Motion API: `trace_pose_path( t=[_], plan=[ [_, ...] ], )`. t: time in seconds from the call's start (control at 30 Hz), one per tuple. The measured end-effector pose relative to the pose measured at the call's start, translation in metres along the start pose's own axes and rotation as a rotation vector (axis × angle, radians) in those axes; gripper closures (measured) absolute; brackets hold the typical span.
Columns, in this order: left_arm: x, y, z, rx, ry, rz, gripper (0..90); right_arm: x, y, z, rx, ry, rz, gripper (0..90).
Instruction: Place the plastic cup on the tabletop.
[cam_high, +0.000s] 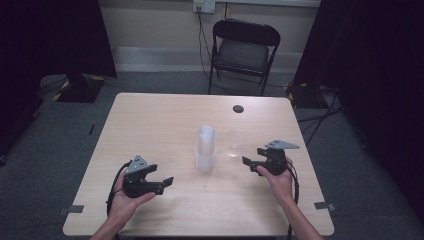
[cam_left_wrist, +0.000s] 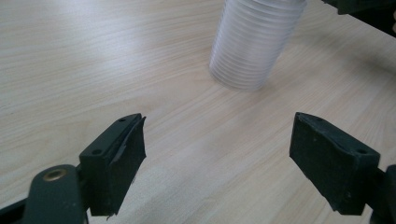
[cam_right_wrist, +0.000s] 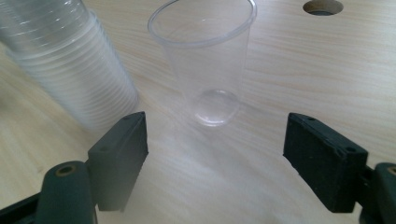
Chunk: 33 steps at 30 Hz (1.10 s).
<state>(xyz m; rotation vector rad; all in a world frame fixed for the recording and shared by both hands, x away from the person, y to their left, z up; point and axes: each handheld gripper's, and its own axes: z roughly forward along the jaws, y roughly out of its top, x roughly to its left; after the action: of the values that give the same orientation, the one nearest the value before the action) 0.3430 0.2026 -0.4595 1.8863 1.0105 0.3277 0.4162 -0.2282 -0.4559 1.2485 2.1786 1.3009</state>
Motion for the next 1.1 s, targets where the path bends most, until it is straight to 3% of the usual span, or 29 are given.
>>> trace_pose_path(
  t=[0.23, 0.33, 0.47, 0.73, 0.97, 1.1],
  plan=[
    [-0.001, 0.000, 0.000, -0.002, 0.007, 0.005, 16.7, 0.003, -0.009, -0.022, 0.015, -0.008, 0.009, 20.2],
    [-0.003, 0.000, 0.000, -0.004, -0.001, 0.007, 16.7, 0.009, -0.014, -0.032, 0.027, -0.013, -0.011, 19.9],
    [-0.003, 0.000, 0.000, 0.007, -0.002, 0.012, 16.6, 0.015, -0.019, -0.044, 0.014, -0.013, -0.005, 19.7],
    [-0.009, -0.002, -0.004, 0.004, -0.007, 0.028, 16.5, 0.018, -0.038, -0.057, 0.048, -0.013, 0.012, 19.4],
    [-0.015, -0.005, -0.002, 0.035, 0.015, 0.042, 17.0, 0.023, -0.049, -0.075, 0.009, -0.032, 0.020, 19.3],
    [-0.016, -0.004, -0.001, 0.038, 0.004, 0.056, 17.5, 0.028, -0.054, -0.079, 0.001, -0.044, 0.010, 19.3]
  ],
)
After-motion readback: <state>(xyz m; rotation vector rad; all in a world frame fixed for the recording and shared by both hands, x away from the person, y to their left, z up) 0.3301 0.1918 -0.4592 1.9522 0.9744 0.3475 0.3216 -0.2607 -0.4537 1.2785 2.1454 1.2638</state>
